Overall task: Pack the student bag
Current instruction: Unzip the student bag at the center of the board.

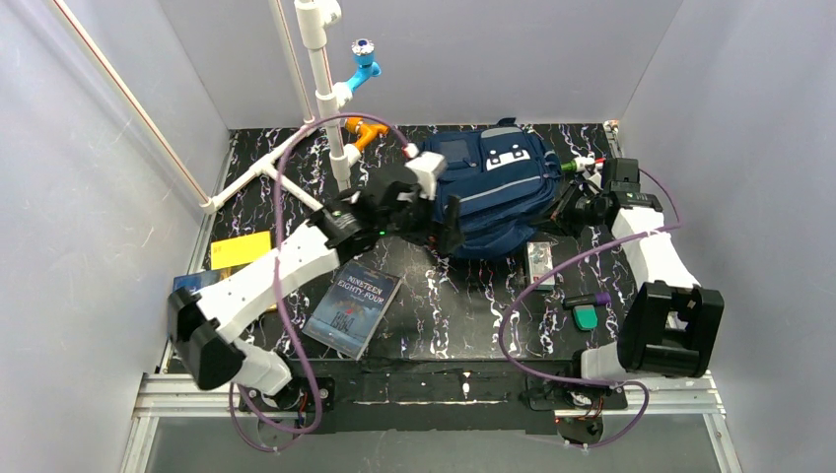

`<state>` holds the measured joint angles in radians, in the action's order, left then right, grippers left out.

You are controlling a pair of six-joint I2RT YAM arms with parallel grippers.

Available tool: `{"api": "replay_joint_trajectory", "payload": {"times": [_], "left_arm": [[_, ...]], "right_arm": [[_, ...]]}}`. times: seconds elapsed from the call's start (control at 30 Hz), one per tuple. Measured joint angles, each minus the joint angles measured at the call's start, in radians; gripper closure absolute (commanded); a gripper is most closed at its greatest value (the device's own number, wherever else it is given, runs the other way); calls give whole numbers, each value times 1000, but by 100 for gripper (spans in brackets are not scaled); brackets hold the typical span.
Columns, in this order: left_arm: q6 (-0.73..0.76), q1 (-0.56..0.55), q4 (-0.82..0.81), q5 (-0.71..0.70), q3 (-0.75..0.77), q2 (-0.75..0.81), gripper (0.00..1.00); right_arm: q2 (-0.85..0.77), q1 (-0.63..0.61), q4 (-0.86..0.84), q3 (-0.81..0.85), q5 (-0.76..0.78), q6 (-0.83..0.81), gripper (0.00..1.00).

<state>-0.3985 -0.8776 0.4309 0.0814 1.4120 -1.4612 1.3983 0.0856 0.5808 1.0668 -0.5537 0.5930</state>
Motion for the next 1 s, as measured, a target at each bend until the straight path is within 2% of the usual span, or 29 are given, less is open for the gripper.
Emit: {"api": "replay_joint_trajectory", "payload": {"times": [0.1,0.17,0.2,0.33,0.37,0.43,0.53,0.6,0.7,0.8,0.83,0.9,1.0], "left_arm": [[12,47,3,-61,-73,97,2],[9,52,5,-82,-131,148,2],[4,50,5,-85,-164,172,3],[-33,43,48,-79,-253,259,3],[-47,43,59,-72,-268,288,3],[-79,43,73,-55,-293,361,2],[-115,43,82,-42,-319,480,2],[-135,43,93,-41,-327,552,2],[-166,43,113,-46,-327,634,2],[-192,43,137,-62,-332,680,2],[-201,43,155,-71,-336,694,2],[-213,43,187,-86,-337,704,2],[-231,43,242,-116,-337,712,2]], "right_arm": [[64,11,35,56,-11,-31,99],[107,11,34,85,0,-52,93],[121,11,21,87,6,-58,89],[185,-1,25,116,43,-116,89],[219,-8,50,149,56,-142,86],[298,-31,70,215,76,-185,71],[370,-62,49,245,108,-215,42],[390,-78,70,252,158,-235,32],[428,-123,177,361,317,-289,23],[432,-177,204,464,459,-320,18],[417,-194,198,472,497,-321,11],[365,-227,175,443,535,-298,2],[187,-280,62,256,518,-167,2]]}}
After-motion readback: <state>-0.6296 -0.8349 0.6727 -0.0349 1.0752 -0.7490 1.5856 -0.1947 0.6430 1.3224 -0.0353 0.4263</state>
